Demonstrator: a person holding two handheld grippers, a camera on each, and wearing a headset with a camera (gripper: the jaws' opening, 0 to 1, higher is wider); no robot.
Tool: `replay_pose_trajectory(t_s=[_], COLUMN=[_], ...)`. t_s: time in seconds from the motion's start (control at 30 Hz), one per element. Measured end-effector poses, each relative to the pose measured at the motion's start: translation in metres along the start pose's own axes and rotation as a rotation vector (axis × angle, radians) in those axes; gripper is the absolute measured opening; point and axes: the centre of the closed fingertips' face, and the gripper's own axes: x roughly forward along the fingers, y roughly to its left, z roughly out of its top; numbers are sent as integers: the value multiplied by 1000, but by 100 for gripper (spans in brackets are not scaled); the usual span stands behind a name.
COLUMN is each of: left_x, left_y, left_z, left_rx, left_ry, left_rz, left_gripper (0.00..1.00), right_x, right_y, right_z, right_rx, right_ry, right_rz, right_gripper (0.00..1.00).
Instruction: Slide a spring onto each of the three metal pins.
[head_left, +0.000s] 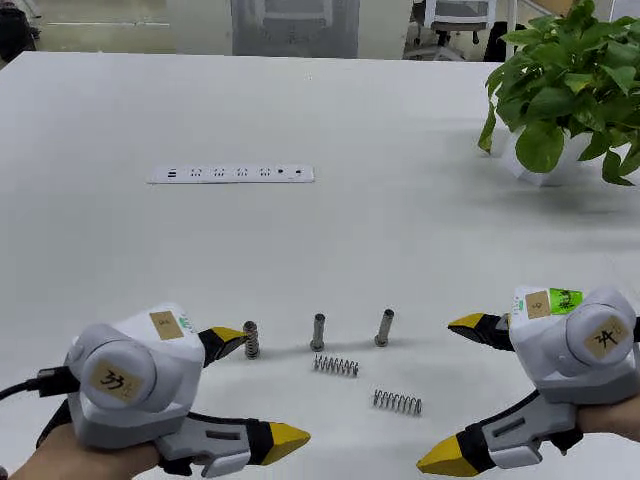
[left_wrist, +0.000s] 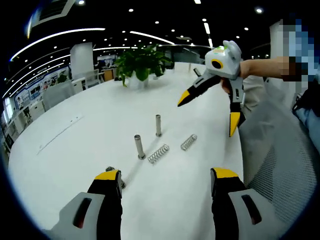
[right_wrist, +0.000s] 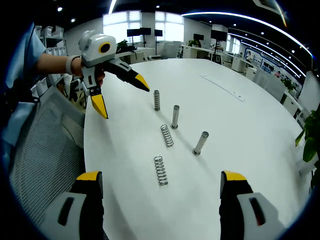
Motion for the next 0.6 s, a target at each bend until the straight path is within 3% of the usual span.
replay_pose_trajectory(t_s=[0.13, 0.4, 0.5, 0.6], left_x=[10, 31, 40, 50], left_y=[-1, -3, -1, 2], left_z=[-2, 8, 8, 3], left_rx=[48, 82, 112, 157], left_ry=[57, 115, 154, 219], left_rz=[-27, -79, -85, -97], left_gripper=[68, 58, 52, 48], right_x=[0, -4, -7, -9], right_y=[-1, 4, 3, 4], right_z=[-1, -7, -8, -9], right_rx=[8, 22, 27, 36], right_ry=[-7, -9, -12, -18], right_rz=[-4, -5, -10, -15], right_gripper=[99, 98, 98, 97])
